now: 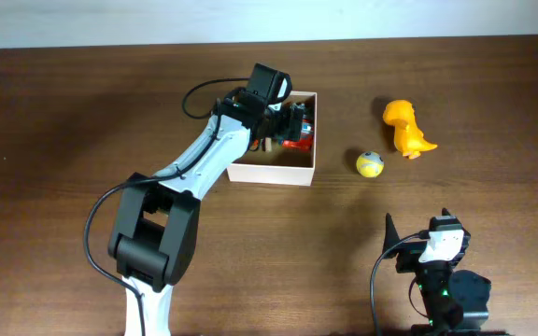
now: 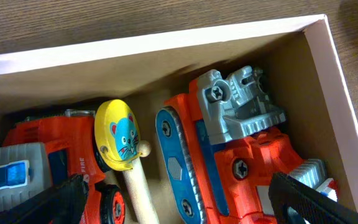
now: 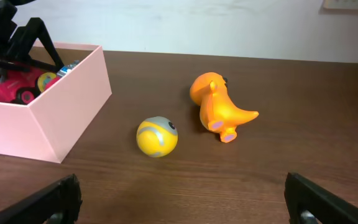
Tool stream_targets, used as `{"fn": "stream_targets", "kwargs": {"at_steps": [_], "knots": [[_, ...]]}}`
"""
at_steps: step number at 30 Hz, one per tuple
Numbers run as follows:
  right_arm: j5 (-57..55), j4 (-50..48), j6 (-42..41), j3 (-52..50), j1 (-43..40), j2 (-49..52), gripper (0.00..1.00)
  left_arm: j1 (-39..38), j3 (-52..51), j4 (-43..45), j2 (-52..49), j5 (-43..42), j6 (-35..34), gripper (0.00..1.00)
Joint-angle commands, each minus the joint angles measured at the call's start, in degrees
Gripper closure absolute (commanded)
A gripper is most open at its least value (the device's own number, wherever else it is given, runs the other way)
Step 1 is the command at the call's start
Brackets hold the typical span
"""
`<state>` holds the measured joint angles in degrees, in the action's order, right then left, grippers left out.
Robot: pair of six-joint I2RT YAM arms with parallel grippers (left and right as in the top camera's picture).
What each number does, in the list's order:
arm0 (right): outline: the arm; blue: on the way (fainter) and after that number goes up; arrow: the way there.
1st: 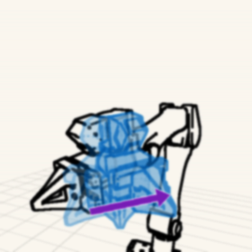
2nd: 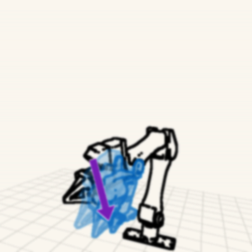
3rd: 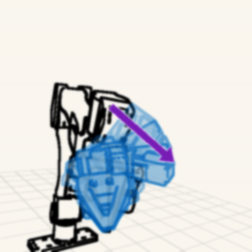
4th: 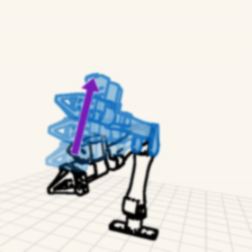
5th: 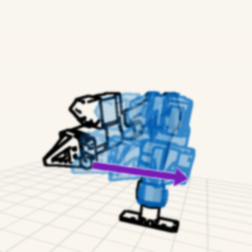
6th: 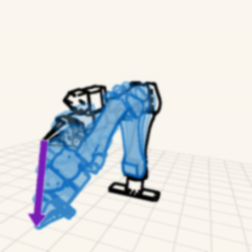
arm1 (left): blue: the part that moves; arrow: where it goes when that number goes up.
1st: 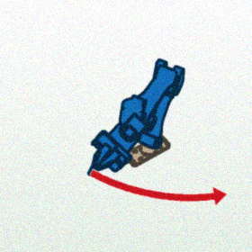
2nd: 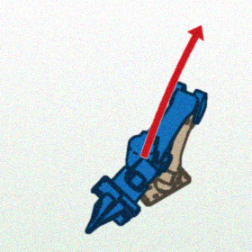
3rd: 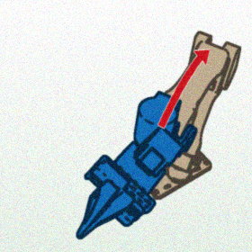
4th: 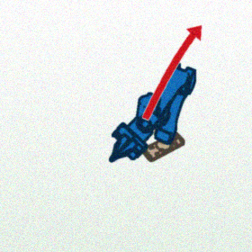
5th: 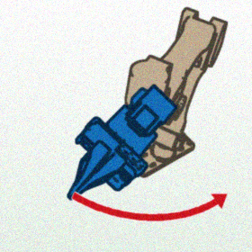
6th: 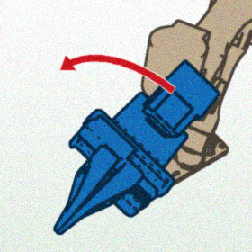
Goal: Pack container
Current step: 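Lower the rattle drum between the trucks and open the left gripper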
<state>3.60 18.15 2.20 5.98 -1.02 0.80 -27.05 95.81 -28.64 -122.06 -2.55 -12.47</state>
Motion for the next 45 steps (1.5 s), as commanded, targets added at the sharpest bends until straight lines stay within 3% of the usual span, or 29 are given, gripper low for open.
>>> {"fn": "stream_targets", "kwargs": {"at_steps": [1,8,14,20,23,31,34,40,43,45], "knots": [[0.5,0.04,0.37,-0.42,0.26,-0.59,0.01,0.31,0.68,-0.02,-0.39,1.46,0.13,0.04],[0.5,0.02,0.39,-0.42,0.26,-0.59,0.01,0.28,0.68,-0.02,-0.39,1.27,0.11,0.05],[0.48,0.02,0.37,-0.42,0.26,-0.59,0.01,0.31,0.68,0.02,-0.39,1.29,0.11,0.36],[0.5,0.04,0.37,-0.42,0.26,-0.59,0.01,0.31,0.68,0.02,-0.39,1.29,0.11,0.45],[0.5,0.04,0.39,-0.42,0.26,-0.59,0.01,0.31,0.68,0.35,-0.39,1.31,0.11,0.45],[0.5,0.02,0.39,-0.42,0.26,-0.59,0.01,0.33,7.89,-2.56,0.76,2.03,3.48,0.44],[0.5,0.02,0.39,-0.42,0.26,-0.59,0.01,0.33,13.46,-8.46,1.75,7.58,5.92,0.43],[0.48,0.04,0.39,-0.42,0.26,-0.59,0.01,2.14,21.7,-24.2,4.57,24.61,6.58,0.17],[0.5,0.02,0.39,-0.42,0.26,-0.59,0.01,5.25,22.27,-30.03,6.82,27.5,6.56,0.03],[0.5,0.02,0.39,-0.42,0.26,-0.59,0.01,7.72,22.27,-32.81,8.04,27.41,6.49,0.01]]}}
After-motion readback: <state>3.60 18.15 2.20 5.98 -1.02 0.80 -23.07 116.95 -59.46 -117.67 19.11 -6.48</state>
